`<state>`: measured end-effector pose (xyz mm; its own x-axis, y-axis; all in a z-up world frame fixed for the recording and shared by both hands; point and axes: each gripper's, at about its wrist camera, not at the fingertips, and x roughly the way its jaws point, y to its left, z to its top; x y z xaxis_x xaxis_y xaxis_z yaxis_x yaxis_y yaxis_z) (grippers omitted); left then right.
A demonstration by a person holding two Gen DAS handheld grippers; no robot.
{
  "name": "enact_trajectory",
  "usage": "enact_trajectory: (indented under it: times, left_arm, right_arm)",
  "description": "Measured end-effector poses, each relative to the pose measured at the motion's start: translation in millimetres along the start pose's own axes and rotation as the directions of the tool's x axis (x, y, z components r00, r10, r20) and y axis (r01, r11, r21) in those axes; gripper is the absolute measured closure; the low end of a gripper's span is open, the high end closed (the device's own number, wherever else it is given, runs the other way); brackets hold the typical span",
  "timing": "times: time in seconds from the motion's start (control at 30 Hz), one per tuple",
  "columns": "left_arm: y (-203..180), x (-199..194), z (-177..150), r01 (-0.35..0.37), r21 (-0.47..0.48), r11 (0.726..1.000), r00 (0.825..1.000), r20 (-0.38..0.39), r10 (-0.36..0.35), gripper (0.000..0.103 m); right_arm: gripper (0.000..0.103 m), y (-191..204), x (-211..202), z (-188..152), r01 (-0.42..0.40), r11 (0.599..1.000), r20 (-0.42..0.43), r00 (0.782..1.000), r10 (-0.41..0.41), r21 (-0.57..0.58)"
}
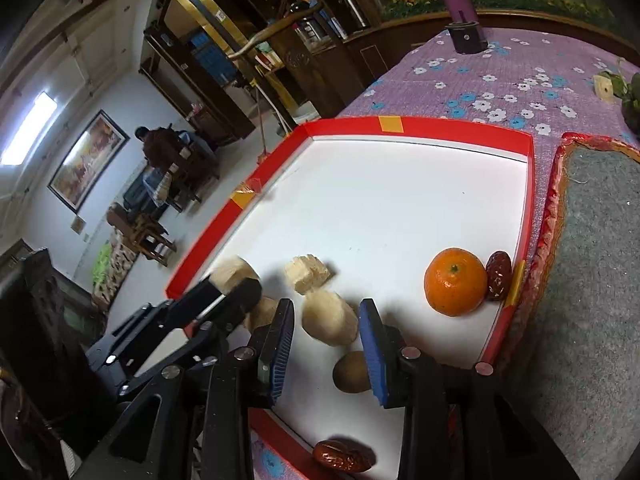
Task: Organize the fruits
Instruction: 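Carry the cube and cake into the white tray and open both tools, then grasp another orange with the right tool while the left tool grasps a brown nut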
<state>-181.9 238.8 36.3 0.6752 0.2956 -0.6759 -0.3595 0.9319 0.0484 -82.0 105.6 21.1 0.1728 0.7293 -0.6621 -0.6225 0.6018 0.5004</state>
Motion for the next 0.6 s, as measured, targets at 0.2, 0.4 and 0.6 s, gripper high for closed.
enact_trajectory:
  times: [0.2,0.4,0.6]
  left_arm:
    - [-4,-10,3,-0.018,0.006,1.000,0.999,0.034,0.018,0.057]
    - [-20,-25,11,-0.001,0.028,1.000,0.997,0.078,-0.001,0.047]
    - [-57,-36,16,0.051,0.108,0.993,0.993,0.096,-0.062,0.046]
  right_arm:
    - [0.068,-15,-31,4,-0.001,1.000,0.071,0.997,-0.001,0.022]
    - [0.068,-73,-73,11,0.075,0.989,0.140,0.986,-0.093,0.125]
    - [0.068,-160,-140,15,0.165,0.939,0.225,0.945,-0.238,0.301]
